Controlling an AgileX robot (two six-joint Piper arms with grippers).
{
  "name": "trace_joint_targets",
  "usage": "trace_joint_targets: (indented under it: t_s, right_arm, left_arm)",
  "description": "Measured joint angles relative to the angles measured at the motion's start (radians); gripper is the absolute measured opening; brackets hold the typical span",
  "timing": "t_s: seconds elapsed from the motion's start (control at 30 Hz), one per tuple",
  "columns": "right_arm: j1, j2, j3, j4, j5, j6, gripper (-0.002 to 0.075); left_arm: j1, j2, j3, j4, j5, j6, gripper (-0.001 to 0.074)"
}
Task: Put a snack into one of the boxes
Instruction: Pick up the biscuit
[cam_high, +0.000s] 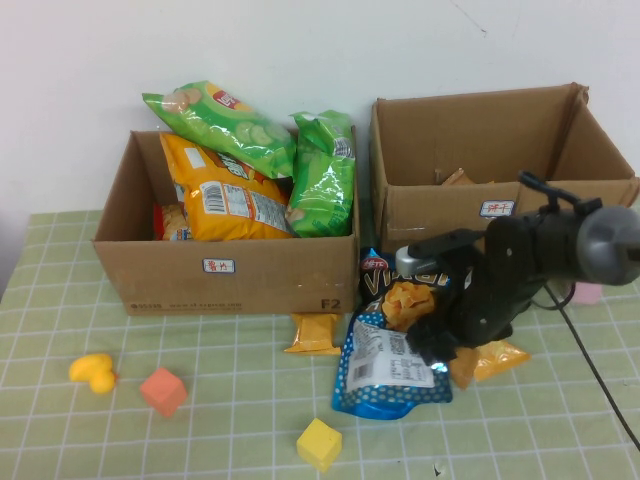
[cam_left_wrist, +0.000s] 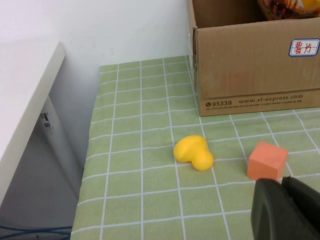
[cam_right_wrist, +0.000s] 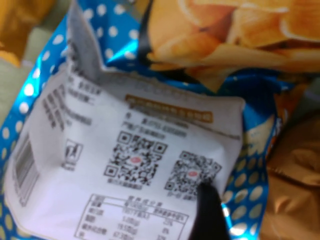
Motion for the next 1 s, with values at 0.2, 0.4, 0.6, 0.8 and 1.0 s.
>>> trace_joint_targets:
  t_s: [0.2, 0.4, 0.6, 0.8, 1.0]
  right_arm:
    - [-0.025, -0.005, -0.015, -0.024, 0.086, 0.000, 0.0457]
    - [-0.029, -0.013, -0.019, -0.062, 0.145, -0.002, 0.0456]
    - [-0.031, -0.013, -0.019, -0.081, 0.139, -0.002, 0.0456]
    - [-0.032, -0.013, -0.019, -0.081, 0.088, -0.002, 0.0454]
    - [-0.032, 0.024, -0.019, -0.073, 0.084, -0.002, 0.0442]
  left_arm:
    - [0.000, 0.000, 0.000, 0.000, 0.000, 0.000, -0.0001]
    - [0.000, 0.000, 0.000, 0.000, 0.000, 0.000, -0.0001]
    - [0.000, 0.000, 0.000, 0.000, 0.000, -0.002, -0.0001]
    - [0.000, 0.000, 0.000, 0.000, 0.000, -0.002, -0.0001]
    - [0.000, 0.000, 0.000, 0.000, 0.000, -0.002, -0.0001]
